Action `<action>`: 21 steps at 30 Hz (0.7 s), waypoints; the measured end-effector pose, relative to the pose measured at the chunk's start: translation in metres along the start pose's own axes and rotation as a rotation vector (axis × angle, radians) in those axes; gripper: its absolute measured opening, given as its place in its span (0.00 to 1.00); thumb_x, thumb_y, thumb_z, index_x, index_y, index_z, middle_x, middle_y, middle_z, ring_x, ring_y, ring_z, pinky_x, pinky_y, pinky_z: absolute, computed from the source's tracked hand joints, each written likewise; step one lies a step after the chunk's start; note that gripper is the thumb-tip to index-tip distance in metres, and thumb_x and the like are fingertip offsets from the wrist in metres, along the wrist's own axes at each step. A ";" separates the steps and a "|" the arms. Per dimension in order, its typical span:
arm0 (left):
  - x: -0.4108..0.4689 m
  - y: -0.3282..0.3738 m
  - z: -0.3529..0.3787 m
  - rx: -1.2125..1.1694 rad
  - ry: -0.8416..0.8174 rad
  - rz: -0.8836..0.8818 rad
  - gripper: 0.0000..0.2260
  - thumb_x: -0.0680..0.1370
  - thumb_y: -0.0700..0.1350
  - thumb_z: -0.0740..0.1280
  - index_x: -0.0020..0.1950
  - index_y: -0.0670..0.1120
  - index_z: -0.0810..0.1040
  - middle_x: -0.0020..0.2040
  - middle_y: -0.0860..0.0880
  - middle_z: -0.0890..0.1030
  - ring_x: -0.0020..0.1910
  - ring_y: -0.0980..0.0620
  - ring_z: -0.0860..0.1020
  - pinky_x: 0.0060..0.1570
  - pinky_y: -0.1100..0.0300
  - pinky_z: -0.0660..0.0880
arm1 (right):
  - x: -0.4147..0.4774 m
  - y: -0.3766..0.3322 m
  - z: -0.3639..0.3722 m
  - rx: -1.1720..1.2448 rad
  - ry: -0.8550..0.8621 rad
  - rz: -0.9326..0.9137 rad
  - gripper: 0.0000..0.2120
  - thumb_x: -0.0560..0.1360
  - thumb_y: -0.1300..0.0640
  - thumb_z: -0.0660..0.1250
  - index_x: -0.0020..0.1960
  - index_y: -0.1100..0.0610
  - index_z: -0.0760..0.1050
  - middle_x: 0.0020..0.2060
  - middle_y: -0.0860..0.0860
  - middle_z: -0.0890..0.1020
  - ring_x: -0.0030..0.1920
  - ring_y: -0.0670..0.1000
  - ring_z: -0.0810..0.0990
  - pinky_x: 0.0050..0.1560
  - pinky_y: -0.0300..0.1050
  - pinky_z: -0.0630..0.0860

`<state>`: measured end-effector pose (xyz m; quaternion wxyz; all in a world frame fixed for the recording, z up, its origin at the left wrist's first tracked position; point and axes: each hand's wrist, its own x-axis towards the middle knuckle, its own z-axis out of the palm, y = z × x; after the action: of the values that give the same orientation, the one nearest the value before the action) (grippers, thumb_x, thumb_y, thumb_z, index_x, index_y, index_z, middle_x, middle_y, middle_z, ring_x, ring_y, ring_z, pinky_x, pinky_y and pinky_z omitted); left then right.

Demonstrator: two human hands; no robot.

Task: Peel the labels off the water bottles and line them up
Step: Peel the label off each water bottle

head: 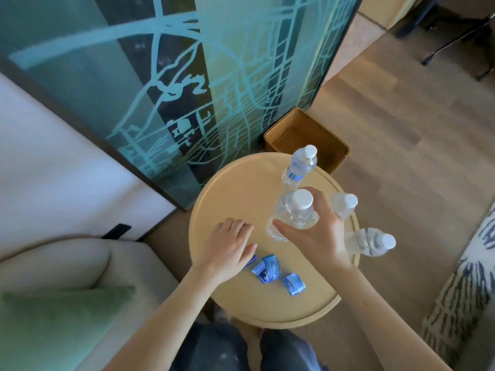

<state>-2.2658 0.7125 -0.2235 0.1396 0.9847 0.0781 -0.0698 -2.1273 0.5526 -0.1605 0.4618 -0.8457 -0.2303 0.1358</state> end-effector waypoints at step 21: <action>0.037 -0.085 0.102 -0.057 0.141 -0.035 0.24 0.79 0.60 0.58 0.63 0.44 0.79 0.57 0.48 0.83 0.57 0.47 0.81 0.54 0.52 0.81 | 0.094 0.062 0.096 -0.026 0.177 -0.020 0.29 0.63 0.50 0.83 0.56 0.40 0.70 0.47 0.29 0.78 0.48 0.32 0.76 0.45 0.22 0.69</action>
<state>-2.2563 0.7684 -0.3491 0.1605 0.9812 0.1068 -0.0005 -2.0732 0.6408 -0.2664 0.4707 -0.8580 -0.1987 0.0527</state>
